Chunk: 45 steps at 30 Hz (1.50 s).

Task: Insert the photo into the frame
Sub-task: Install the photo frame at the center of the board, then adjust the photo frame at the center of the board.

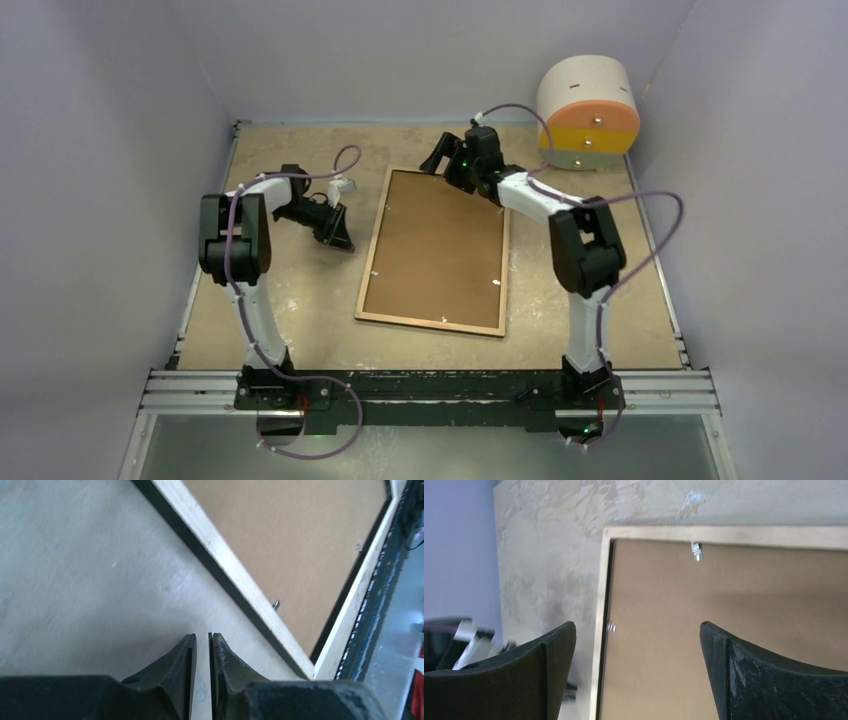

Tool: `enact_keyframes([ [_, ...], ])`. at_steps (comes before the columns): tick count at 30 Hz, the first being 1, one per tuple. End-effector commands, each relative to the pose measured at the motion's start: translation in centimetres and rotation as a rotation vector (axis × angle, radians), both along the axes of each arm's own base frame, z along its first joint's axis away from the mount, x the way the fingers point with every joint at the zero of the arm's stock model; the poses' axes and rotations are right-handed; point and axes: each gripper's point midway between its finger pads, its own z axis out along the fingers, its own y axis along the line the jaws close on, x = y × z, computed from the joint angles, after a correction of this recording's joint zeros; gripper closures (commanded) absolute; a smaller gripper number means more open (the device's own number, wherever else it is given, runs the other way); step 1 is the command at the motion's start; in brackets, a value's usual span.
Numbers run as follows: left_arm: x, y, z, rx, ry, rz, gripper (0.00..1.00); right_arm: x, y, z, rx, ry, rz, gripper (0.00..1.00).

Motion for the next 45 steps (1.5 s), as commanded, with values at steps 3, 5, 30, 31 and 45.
enact_keyframes([
  [3, -1.6, 1.2, -0.3, 0.114, -0.088, -0.052, 0.81, -5.5, -8.9, 4.6, -0.195, -0.071, -0.124, 0.01],
  [5, -2.6, 0.5, -1.3, 0.143, -0.088, -0.084, 0.81, -6.9, -12.9, 2.9, -0.243, -0.028, -0.212, 0.01],
  [30, -11.9, -8.0, -1.7, 0.094, -0.109, -0.400, 0.74, -7.9, -16.7, -4.9, -0.276, 0.178, -0.139, 0.01],
  [31, -12.1, -8.3, -1.4, 0.079, -0.109, -0.407, 0.73, -7.8, -17.3, -4.4, -0.326, 0.173, -0.161, 0.01],
  [45, -2.5, 3.9, 8.5, 0.041, -0.256, -0.010, 0.44, -13.2, -0.2, 1.6, -0.598, -0.050, 0.151, 0.02],
])
